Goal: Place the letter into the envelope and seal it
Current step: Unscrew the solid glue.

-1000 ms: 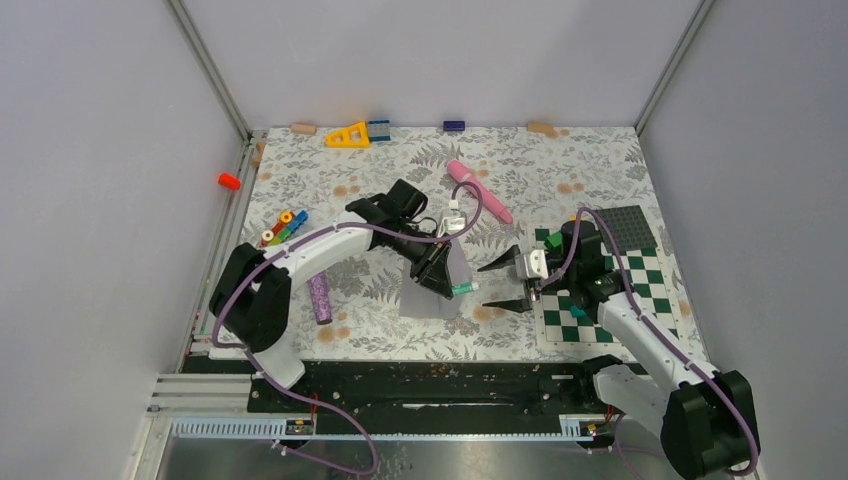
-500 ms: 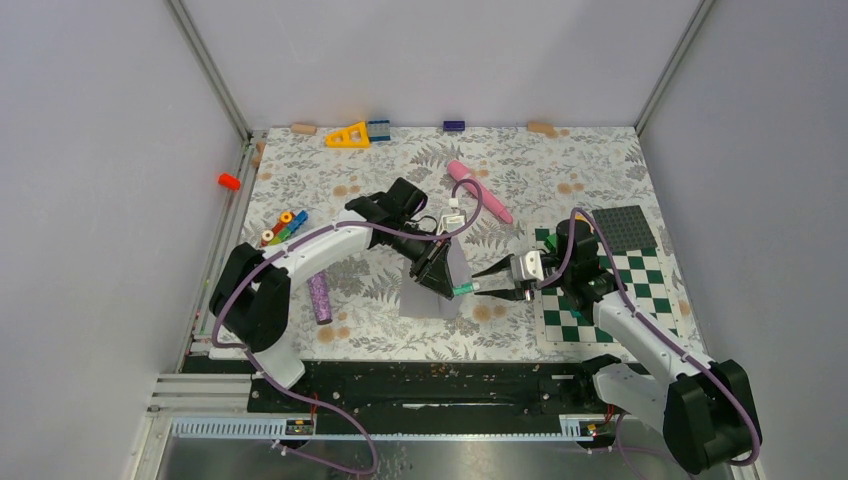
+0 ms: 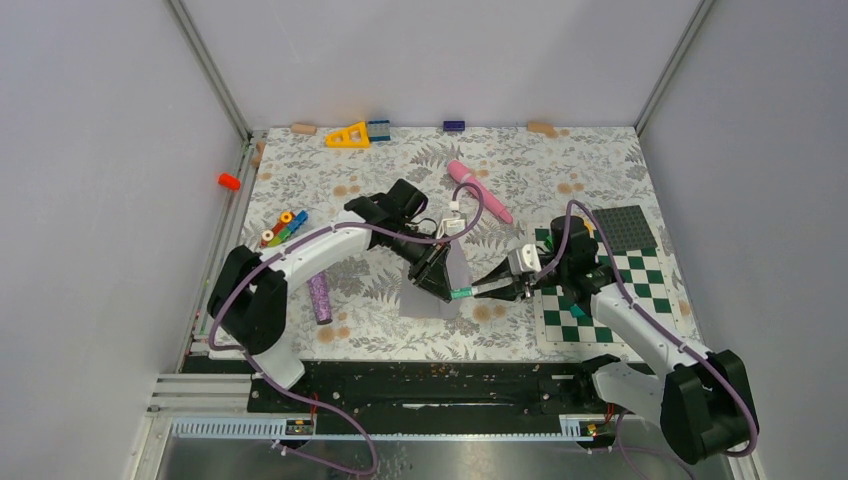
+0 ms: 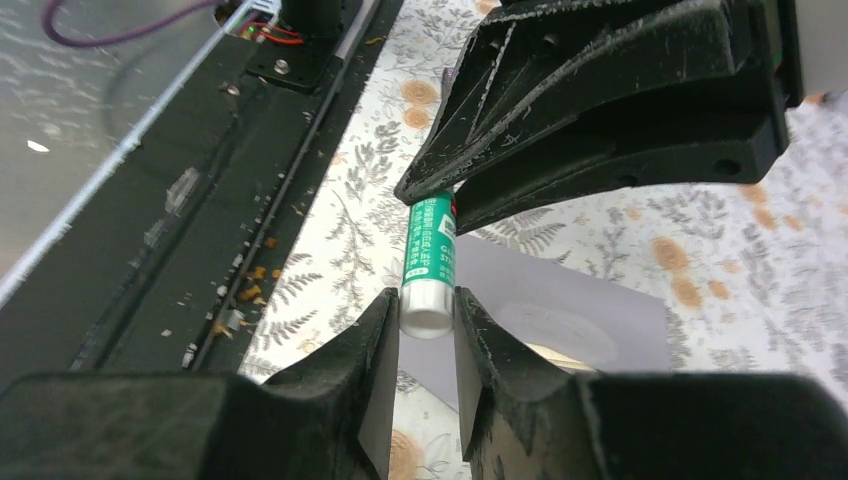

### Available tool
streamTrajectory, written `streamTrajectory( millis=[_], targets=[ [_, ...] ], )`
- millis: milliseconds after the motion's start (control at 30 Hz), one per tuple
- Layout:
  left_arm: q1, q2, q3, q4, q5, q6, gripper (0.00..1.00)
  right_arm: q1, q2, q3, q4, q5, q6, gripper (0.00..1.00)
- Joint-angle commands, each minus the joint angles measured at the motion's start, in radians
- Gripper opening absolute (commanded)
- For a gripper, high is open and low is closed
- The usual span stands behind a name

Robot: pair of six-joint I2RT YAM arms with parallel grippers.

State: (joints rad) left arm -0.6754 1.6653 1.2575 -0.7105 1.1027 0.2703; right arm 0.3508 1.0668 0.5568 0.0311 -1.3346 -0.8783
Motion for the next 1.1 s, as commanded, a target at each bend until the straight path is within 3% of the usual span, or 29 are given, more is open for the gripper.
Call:
streamTrajectory(
  millis=[0, 167, 267, 433, 500, 600, 700, 800, 1067],
  targets=[
    [-0.005, -0.102, 0.043, 0.025, -0.073, 0.056, 0.00, 0.009, 0.035, 0.059, -0.059, -0.076, 0.129, 0.15],
    [-0.034, -0.178, 0.001, 0.104, -0.216, 0.029, 0.00, 0.010, 0.113, 0.121, -0.002, -0.064, 0.451, 0.16],
    [-0.059, -0.218, -0.024, 0.147, -0.312, 0.026, 0.00, 0.010, 0.161, 0.113, 0.250, 0.078, 0.892, 0.18],
    [-0.094, -0.261, -0.056, 0.202, -0.415, 0.019, 0.00, 0.009, 0.267, 0.103, 0.583, 0.103, 1.454, 0.20],
    [-0.100, -0.276, -0.069, 0.223, -0.441, 0.021, 0.00, 0.008, 0.331, 0.126, 0.679, 0.081, 1.652, 0.21],
    [-0.100, -0.286, -0.079, 0.232, -0.450, 0.021, 0.00, 0.005, 0.391, 0.142, 0.860, 0.041, 1.859, 0.32],
    [-0.100, -0.285, -0.082, 0.232, -0.443, 0.023, 0.00, -0.007, 0.390, 0.113, 1.014, 0.042, 1.890, 0.44],
    [-0.101, -0.281, -0.079, 0.227, -0.425, 0.021, 0.00, -0.014, 0.367, 0.119, 0.918, 0.040, 1.770, 0.55],
    [-0.058, -0.206, -0.045, 0.177, -0.305, 0.010, 0.00, -0.014, 0.245, 0.189, 0.234, 0.112, 1.093, 0.62]
  ],
)
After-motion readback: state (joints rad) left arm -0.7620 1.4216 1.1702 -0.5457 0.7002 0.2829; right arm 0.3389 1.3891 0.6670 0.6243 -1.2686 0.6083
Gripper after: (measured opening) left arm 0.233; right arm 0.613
